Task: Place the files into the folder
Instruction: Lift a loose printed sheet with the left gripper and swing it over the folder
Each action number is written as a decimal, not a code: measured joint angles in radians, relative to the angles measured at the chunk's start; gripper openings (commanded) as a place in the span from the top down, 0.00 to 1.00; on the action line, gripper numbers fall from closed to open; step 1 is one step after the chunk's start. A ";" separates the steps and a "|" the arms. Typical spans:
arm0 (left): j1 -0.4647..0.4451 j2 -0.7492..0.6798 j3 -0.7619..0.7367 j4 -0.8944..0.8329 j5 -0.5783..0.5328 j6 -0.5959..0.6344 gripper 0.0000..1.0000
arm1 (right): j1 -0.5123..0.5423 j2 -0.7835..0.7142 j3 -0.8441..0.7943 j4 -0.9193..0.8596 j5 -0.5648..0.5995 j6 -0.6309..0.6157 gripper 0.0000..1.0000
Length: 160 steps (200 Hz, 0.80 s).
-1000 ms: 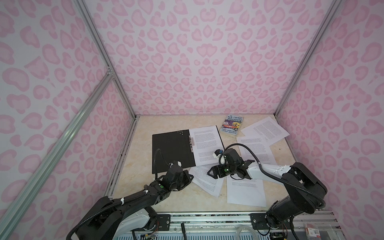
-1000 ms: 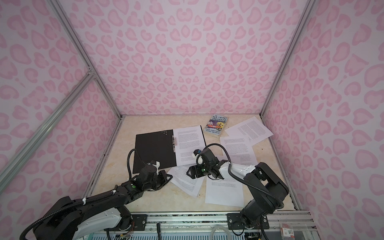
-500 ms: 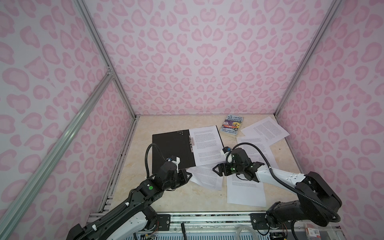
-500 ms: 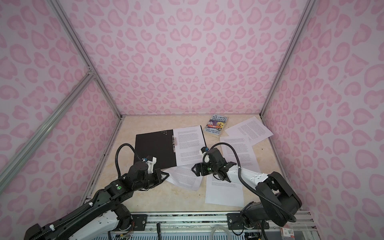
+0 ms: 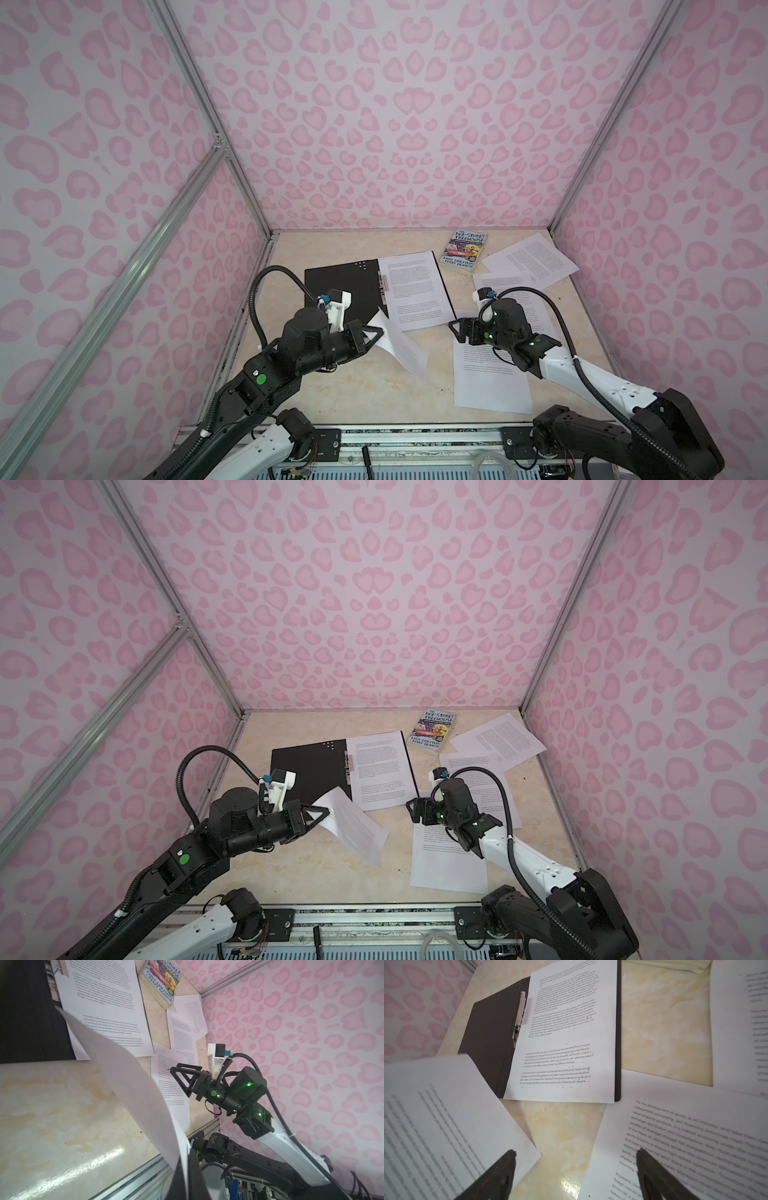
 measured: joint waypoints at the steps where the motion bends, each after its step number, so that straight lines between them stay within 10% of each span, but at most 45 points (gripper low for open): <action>1: 0.000 0.000 0.003 0.000 0.001 0.000 0.97 | 0.000 -0.001 0.000 0.000 0.002 0.000 0.08; 102: 0.000 0.470 0.610 -0.257 0.031 0.411 0.97 | -0.013 -0.067 -0.032 0.002 0.025 0.002 0.01; 160: 0.000 0.458 0.587 -0.239 -0.117 0.796 0.96 | -0.013 -0.173 -0.111 0.099 0.039 -0.016 0.01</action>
